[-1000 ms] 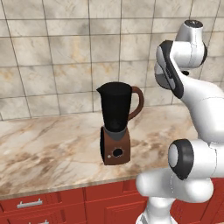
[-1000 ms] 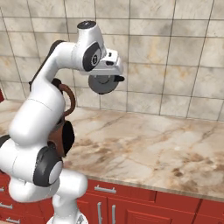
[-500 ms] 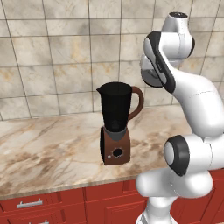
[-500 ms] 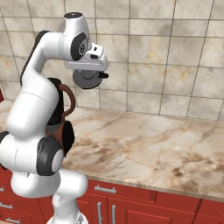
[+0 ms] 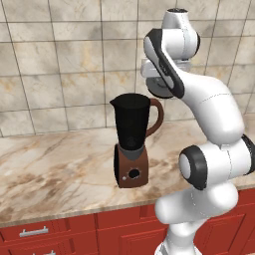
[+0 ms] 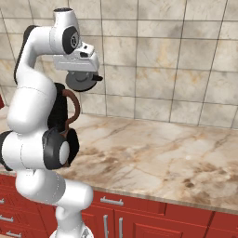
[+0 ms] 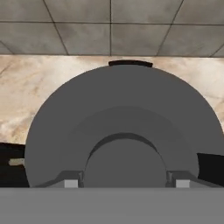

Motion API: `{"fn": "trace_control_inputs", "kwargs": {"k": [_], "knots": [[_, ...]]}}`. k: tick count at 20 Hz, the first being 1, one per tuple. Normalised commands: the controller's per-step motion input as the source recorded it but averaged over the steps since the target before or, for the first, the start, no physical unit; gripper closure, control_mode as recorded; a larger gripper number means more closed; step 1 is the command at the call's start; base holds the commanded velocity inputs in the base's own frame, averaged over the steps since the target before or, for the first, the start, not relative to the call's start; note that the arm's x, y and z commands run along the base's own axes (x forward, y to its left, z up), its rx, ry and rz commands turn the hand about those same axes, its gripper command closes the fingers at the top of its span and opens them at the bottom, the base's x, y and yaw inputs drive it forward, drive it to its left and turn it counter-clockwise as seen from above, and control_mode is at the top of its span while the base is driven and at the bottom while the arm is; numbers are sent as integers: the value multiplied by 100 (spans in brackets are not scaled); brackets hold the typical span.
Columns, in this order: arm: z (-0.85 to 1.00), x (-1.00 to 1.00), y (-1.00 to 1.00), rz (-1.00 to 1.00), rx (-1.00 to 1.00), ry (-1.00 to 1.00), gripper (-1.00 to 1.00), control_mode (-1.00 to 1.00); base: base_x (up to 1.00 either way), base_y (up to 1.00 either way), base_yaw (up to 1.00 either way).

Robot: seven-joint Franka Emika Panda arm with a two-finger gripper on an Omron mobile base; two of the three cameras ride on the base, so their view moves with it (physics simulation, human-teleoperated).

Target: Grab the garlic and lime from the fridge, place them in the blender, close the lid, and turn on the blender to create a marinade.

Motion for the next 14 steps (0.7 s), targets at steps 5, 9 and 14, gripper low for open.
{"fn": "trace_control_inputs", "kwargs": {"k": [5,9,14], "knots": [[0,-29,37,9,0,5,100,-100,0,0,0],[11,-10,5,3,0,0,100,-100,0,0,0],[4,-10,0,0,0,-3,100,-100,0,0,0]]}}
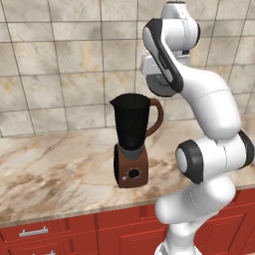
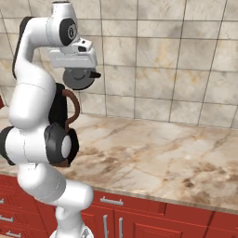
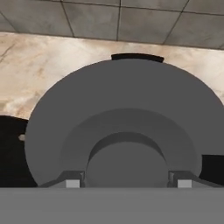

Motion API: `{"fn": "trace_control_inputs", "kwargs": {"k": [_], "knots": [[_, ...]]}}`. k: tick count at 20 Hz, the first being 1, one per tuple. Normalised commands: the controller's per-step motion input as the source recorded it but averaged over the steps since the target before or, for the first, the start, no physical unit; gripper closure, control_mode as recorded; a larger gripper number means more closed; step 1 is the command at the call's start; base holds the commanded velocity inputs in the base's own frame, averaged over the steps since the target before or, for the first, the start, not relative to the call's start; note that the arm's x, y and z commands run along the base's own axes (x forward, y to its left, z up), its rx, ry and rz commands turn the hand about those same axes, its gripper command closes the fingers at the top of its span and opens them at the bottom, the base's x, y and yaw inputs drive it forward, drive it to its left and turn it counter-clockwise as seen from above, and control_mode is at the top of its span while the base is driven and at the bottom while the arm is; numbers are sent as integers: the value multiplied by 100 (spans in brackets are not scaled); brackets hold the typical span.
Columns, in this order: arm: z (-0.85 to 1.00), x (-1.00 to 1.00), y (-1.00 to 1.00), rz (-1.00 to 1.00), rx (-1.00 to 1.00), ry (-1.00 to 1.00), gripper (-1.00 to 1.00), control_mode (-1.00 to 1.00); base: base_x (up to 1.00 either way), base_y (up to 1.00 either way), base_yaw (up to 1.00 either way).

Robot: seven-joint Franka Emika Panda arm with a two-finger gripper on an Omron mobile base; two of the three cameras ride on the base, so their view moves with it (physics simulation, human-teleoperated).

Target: Grab the garlic and lime from the fridge, place them in the blender, close the lid, and turn on the blender to create a marinade.

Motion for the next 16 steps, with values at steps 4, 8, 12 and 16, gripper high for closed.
{"fn": "trace_control_inputs", "kwargs": {"k": [4,8,12,16], "knots": [[49,-20,0,0,0,-10,100,-100,0,0,0],[58,-32,3,1,0,-13,100,-100,0,0,0],[0,-54,64,5,0,0,100,-100,0,0,0],[0,-51,81,4,0,0,100,-100,0,0,0]]}}
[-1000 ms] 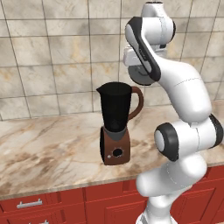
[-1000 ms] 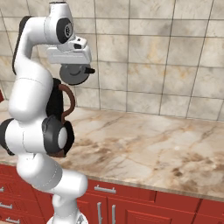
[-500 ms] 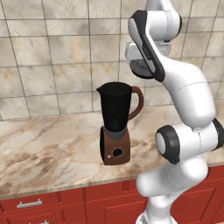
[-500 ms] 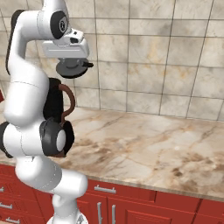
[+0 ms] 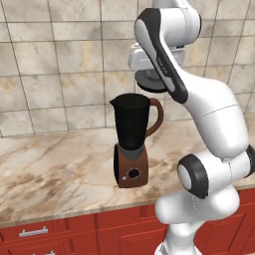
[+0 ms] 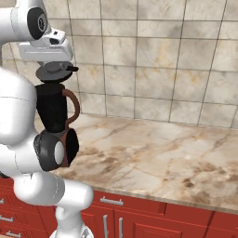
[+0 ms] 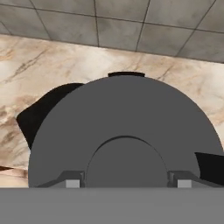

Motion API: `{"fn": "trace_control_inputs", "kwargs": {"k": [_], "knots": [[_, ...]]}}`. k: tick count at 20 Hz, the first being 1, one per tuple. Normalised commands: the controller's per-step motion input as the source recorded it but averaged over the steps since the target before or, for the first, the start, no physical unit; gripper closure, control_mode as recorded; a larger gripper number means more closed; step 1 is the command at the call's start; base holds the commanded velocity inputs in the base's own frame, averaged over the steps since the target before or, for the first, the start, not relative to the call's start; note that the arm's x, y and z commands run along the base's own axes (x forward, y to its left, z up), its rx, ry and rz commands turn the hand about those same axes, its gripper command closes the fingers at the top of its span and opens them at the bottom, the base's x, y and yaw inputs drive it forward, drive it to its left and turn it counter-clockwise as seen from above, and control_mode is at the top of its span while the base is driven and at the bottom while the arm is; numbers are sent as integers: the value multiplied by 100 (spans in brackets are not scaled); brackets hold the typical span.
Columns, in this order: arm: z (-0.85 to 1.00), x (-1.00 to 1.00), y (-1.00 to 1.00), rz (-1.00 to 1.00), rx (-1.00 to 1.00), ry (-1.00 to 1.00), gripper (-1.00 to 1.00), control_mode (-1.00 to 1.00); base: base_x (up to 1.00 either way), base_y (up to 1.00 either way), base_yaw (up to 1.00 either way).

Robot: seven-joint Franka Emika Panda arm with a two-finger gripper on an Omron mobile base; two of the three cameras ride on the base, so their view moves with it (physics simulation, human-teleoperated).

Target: Grab the garlic and lime from the fridge, place them in the blender, close the lid, and turn on the blender to create a marinade.

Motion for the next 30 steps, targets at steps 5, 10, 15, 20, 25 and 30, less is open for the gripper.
{"fn": "trace_control_inputs", "kwargs": {"k": [5,10,15,20,25,30], "knots": [[-3,-2,52,0,0,0,100,-100,0,0,0],[-43,0,17,1,-2,4,100,-100,0,0,0],[-28,0,20,0,0,0,100,-100,0,0,0],[-37,-1,14,0,0,0,100,-100,0,0,0],[-26,2,5,0,0,0,100,-100,0,0,0],[11,12,0,-3,0,-4,100,-100,0,0,0]]}}
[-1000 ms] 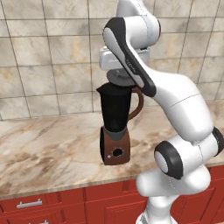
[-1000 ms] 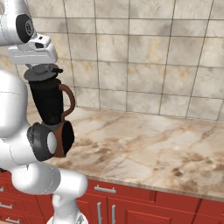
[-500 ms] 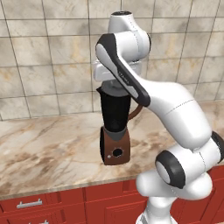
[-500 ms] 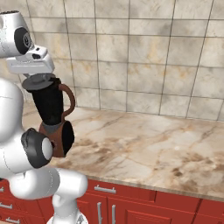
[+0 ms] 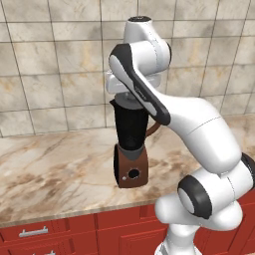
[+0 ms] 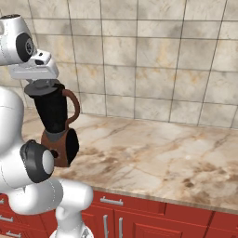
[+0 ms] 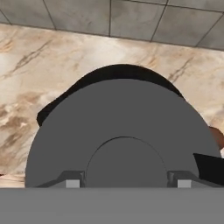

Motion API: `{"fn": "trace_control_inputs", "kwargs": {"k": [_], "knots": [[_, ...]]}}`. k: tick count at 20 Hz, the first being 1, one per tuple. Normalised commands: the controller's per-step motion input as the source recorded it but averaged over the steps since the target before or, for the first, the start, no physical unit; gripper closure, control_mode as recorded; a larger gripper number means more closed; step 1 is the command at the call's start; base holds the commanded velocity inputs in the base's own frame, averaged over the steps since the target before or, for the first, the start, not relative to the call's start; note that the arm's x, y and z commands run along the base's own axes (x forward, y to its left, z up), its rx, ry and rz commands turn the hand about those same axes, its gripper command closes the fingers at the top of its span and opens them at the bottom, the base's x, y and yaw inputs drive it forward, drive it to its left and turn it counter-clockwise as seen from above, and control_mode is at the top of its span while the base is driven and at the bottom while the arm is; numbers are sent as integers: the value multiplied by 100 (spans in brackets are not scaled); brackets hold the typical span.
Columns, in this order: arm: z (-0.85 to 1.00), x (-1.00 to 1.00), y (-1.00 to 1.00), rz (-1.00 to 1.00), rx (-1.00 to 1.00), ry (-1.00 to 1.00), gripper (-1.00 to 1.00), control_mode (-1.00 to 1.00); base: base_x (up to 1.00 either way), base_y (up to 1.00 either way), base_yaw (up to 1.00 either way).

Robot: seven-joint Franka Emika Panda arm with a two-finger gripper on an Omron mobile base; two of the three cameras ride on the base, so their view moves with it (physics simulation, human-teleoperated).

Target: Grab the garlic and lime from the fridge, place them in the blender, close the lid, and turn on the blender to create a marinade.

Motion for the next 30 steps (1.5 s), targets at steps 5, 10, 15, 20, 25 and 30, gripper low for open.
{"fn": "trace_control_inputs", "kwargs": {"k": [5,10,15,20,25,30], "knots": [[5,16,0,-2,0,-2,100,-100,0,0,0],[0,23,0,-2,0,0,100,-100,0,0,0],[-10,20,0,-2,0,-2,100,-100,0,0,0],[-7,16,3,-1,0,-10,100,-100,0,0,0],[-3,9,18,0,0,-11,100,-100,0,0,0],[-13,14,15,0,-1,-3,100,-100,0,0,0]]}}
